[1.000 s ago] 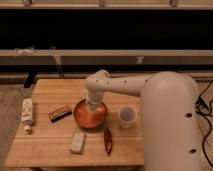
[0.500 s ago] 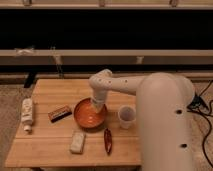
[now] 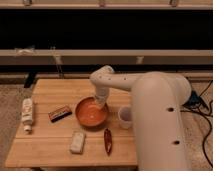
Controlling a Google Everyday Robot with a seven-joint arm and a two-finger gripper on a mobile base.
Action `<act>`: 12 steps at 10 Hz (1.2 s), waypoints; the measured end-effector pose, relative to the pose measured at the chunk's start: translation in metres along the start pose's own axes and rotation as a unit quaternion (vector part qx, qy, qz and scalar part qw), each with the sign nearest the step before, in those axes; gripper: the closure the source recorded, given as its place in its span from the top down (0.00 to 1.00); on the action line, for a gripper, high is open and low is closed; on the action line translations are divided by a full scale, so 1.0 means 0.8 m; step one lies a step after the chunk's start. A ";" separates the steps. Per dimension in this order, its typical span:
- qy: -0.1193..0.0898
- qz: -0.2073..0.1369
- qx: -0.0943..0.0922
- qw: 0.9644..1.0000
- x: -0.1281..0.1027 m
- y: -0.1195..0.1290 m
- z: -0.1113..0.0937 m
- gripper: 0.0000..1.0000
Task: Push the ceramic bowl across the table
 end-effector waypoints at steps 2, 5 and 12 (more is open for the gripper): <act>0.002 0.010 -0.013 1.000 -0.006 0.019 -0.004 0.00; 0.001 0.029 -0.030 0.999 -0.027 0.052 -0.007 0.00; -0.027 0.056 -0.049 0.997 -0.057 0.153 -0.002 0.00</act>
